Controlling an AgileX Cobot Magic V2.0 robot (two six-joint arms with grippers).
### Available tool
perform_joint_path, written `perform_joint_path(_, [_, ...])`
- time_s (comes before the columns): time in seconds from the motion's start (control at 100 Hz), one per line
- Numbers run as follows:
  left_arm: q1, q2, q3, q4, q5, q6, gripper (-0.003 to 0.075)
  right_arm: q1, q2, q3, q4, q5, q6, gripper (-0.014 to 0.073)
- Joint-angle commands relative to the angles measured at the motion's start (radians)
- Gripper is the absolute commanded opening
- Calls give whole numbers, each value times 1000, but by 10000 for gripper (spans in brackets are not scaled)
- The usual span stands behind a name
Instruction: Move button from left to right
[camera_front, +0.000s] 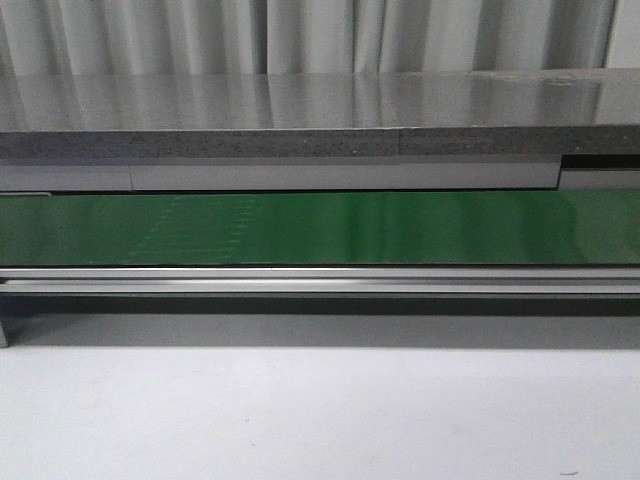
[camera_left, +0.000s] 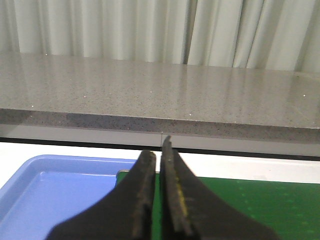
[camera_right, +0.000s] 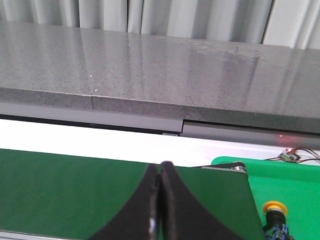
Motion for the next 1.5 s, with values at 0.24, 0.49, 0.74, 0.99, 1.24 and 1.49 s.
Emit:
perform_joint_path(0.24, [1,6,-27,-9,-79,-11,5,2,3,-25,0,-73,0,-68])
perform_joint_path(0.49, [1,6,-27,-9,-79,-11,5,2,3,-25,0,-73,0,-68])
perform_joint_path(0.74, [1,6,-27,-9,-79,-11,5,9,-10,29,6,-105,17,-68])
perform_joint_path(0.99, [1,6,-27,-9,-79,-11,5,50,-147,207,0,-186,33,-68])
perform_joint_path(1.24, [1,6,-27,-9,-79,-11,5,50,-352,371,-52,-191,33,-68])
perform_joint_path(1.49, [1,6,-27,-9,-79,-11,5,50,-441,455,-54,-205,34,-68])
